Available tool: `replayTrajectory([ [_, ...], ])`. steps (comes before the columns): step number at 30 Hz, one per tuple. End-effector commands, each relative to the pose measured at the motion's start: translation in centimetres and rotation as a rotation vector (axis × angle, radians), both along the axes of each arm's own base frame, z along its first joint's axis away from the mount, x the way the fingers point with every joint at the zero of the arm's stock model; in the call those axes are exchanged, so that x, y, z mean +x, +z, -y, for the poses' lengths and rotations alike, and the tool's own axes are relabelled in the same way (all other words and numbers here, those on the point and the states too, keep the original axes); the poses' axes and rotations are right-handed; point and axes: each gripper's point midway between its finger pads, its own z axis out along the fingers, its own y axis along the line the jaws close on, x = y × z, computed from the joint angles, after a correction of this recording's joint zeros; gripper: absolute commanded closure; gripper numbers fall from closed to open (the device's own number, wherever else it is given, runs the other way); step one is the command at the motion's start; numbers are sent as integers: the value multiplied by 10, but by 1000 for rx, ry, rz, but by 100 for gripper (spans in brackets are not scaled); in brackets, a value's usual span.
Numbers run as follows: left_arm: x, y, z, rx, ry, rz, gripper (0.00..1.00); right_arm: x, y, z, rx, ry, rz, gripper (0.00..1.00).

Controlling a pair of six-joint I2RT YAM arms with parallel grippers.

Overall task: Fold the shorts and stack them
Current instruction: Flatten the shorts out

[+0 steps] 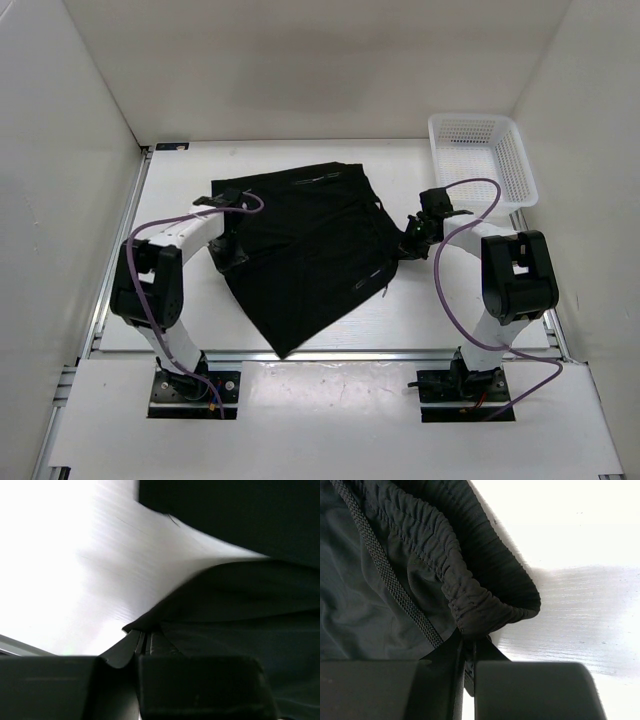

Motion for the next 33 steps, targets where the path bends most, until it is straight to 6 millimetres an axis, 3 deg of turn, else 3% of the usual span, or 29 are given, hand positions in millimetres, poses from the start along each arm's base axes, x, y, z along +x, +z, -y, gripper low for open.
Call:
replayTrajectory([
  [1, 20, 36, -23, 29, 39, 118, 89, 3, -6, 12, -55, -28, -1, 100],
  [6, 20, 21, -37, 29, 53, 53, 89, 1, -6, 12, -52, -36, -4, 100],
  [8, 20, 13, -31, -3, 42, 27, 87, 2, -3, 12, -50, -36, 5, 100],
  [11, 20, 7, -28, -30, 39, 7, 54, -4, -5, 13, -52, -36, -4, 100],
  [12, 24, 10, -28, -32, 30, 19, 39, -6, -2, 13, -51, -36, -2, 100],
  [13, 33, 13, -30, -34, 42, 37, 7, -10, -6, 14, -54, -36, -14, 100],
  [14, 40, 18, -32, -37, 53, 57, 1, -13, -6, 14, -51, -44, -19, 100],
  [16, 57, 29, -33, -52, 54, 100, 0, -17, -9, 15, -53, -44, -29, 100],
  [17, 75, 36, -31, -56, 54, 133, 12, -16, -5, 15, -51, -44, -19, 100],
  [19, 91, 38, -36, -57, 72, 146, 23, -21, -8, 16, -55, -43, -37, 100],
  [20, 111, 47, -34, -63, 71, 189, 26, -20, -6, 15, -53, -44, -28, 100],
  [21, 112, 33, -37, -54, 83, 132, 30, -24, -8, 16, -55, -43, -37, 100],
  [22, 128, 39, -40, -57, 91, 156, 30, -23, -5, 16, -53, -44, -28, 100],
  [26, 155, 14, -42, -75, 111, 120, 30, -25, -6, 16, -52, -52, -40, 100],
  [29, 174, 13, -41, -76, 111, 125, 30, -21, -6, 16, -53, -73, -44, 100],
  [31, 181, -5, -40, -80, 89, 84, 30, -19, -7, 16, -54, -73, -47, 100],
  [32, 192, 1, -38, -90, 87, 98, 36, -20, -11, 16, -57, -73, -59, 100],
  [33, 193, -13, -38, -87, 88, 65, 40, -20, -11, 16, -54, -81, -61, 100],
])
